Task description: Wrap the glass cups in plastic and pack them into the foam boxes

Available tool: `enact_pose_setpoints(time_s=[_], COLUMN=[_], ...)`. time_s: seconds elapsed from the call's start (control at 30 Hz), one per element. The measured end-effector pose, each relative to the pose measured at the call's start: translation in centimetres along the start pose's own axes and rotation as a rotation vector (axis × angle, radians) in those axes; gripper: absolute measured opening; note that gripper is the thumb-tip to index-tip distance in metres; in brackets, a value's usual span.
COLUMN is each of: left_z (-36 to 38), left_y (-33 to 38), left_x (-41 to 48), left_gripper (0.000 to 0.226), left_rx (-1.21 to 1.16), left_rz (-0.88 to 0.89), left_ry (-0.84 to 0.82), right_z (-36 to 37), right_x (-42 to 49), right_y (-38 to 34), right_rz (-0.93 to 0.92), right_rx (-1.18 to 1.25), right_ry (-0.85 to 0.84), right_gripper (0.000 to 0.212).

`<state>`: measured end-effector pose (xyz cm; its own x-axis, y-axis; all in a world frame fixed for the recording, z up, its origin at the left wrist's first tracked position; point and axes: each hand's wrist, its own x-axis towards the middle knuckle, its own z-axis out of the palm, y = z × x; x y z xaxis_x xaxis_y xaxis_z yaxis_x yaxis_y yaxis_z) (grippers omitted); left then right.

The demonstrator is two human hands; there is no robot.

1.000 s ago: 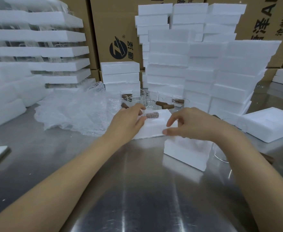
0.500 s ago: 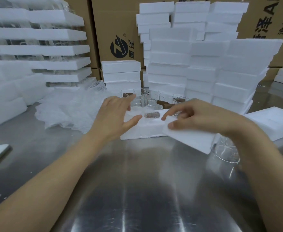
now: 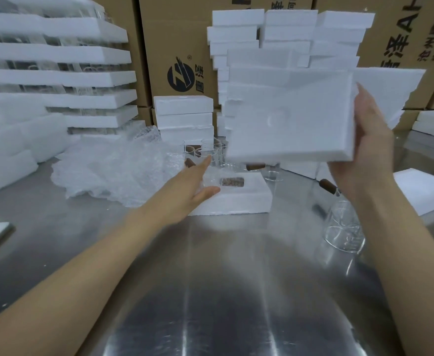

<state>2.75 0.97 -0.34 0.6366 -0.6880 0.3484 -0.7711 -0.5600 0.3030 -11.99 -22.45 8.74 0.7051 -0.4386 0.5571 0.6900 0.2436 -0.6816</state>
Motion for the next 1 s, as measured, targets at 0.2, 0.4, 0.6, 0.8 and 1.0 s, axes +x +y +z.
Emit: enact_pose_setpoints(time_s=[0.2, 0.4, 0.6, 0.8, 1.0], left_z=[-1.2, -1.5, -0.9, -0.1, -0.2], left_y=[1.8, 2.5, 1.9, 1.2, 0.6], left_x=[-0.6, -0.9, -0.8, 0.1, -0.4], left_gripper=[0.1, 0.075, 0.065, 0.042, 0.048], left_rx=[-0.611, -0.539, -0.596, -0.743, -0.895], left_rz=[-0.026, -0.008, -0.118, -0.248, -0.357], left_ry=[0.313, 0.355, 0.386, 0.334, 0.084], right_z=[-0.1, -0.5, -0.8, -0.9, -1.4], right_x=[0.3, -0.3, -1.5, -1.5, -1.2], right_y=[4.4, 6.9, 8.8, 10.1, 10.8], right_rz=[0.3, 0.503, 0.474, 0.387, 0.37], right_rx=[0.088, -0.202, -0.712, -0.798, -0.825], right_ry=[0.068, -0.051, -0.192, -0.091, -0.107], right_gripper=[0.031, 0.033, 0.067, 0.055, 0.044])
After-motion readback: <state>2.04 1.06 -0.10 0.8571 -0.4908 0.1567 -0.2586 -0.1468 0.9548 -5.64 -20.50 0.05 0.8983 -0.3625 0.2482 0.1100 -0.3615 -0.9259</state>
